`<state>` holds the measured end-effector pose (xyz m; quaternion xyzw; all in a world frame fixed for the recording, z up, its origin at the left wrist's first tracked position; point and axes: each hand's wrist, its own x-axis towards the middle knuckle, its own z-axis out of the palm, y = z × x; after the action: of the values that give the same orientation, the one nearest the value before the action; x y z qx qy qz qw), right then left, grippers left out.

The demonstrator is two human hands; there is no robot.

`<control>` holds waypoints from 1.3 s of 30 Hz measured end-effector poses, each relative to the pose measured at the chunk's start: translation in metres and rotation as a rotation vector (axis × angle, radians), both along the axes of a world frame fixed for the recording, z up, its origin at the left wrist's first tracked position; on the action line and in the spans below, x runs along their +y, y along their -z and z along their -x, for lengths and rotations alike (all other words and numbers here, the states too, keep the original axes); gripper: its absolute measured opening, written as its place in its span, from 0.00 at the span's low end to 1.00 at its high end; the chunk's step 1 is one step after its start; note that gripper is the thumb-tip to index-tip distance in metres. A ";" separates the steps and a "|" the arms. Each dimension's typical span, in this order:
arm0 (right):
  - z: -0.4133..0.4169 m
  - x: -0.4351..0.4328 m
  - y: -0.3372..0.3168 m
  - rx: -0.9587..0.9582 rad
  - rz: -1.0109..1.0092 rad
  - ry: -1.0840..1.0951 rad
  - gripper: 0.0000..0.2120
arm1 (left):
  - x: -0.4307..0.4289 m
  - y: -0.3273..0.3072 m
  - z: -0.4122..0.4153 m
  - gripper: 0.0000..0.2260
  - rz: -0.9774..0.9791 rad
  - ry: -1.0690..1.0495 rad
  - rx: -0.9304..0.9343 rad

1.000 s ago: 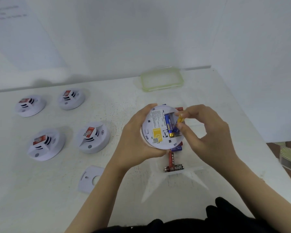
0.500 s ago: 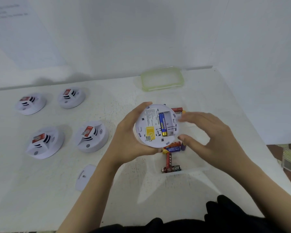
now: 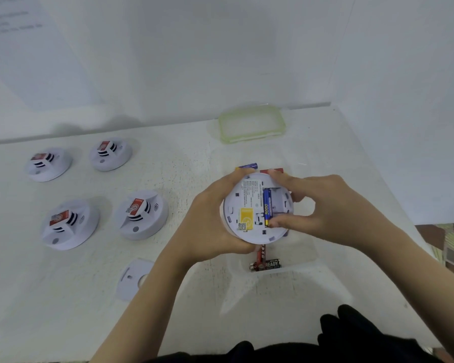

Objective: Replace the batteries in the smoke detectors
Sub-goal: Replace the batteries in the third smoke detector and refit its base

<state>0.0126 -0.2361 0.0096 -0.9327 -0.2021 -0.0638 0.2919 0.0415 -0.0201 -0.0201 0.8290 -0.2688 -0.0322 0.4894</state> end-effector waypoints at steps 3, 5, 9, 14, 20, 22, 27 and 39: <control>0.004 0.001 -0.009 -0.186 0.163 -0.054 0.31 | -0.001 -0.002 0.001 0.44 -0.019 0.001 -0.014; 0.005 0.003 -0.013 -0.210 0.228 -0.073 0.28 | -0.002 -0.003 0.002 0.44 -0.028 0.001 -0.012; 0.001 0.006 -0.016 -0.224 0.267 -0.087 0.30 | -0.003 -0.003 0.002 0.44 -0.020 0.003 0.021; -0.002 0.007 -0.019 -0.171 0.293 -0.111 0.31 | -0.003 -0.003 0.002 0.45 -0.030 0.002 0.033; -0.006 0.008 -0.012 -0.207 0.281 -0.144 0.35 | -0.002 -0.002 0.002 0.44 -0.030 -0.006 0.043; -0.006 0.008 -0.010 -0.234 0.298 -0.155 0.35 | -0.001 0.000 0.002 0.44 -0.033 -0.010 0.054; -0.003 0.007 -0.014 -0.158 0.374 -0.169 0.32 | 0.001 0.001 0.006 0.44 -0.030 0.003 0.071; -0.008 0.004 -0.019 0.005 0.357 -0.139 0.28 | 0.003 -0.003 0.008 0.43 -0.043 -0.016 0.038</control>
<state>0.0203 -0.2324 0.0285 -0.9536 -0.2734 -0.0046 0.1260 0.0336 -0.0166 -0.0173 0.8407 -0.2517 -0.0498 0.4769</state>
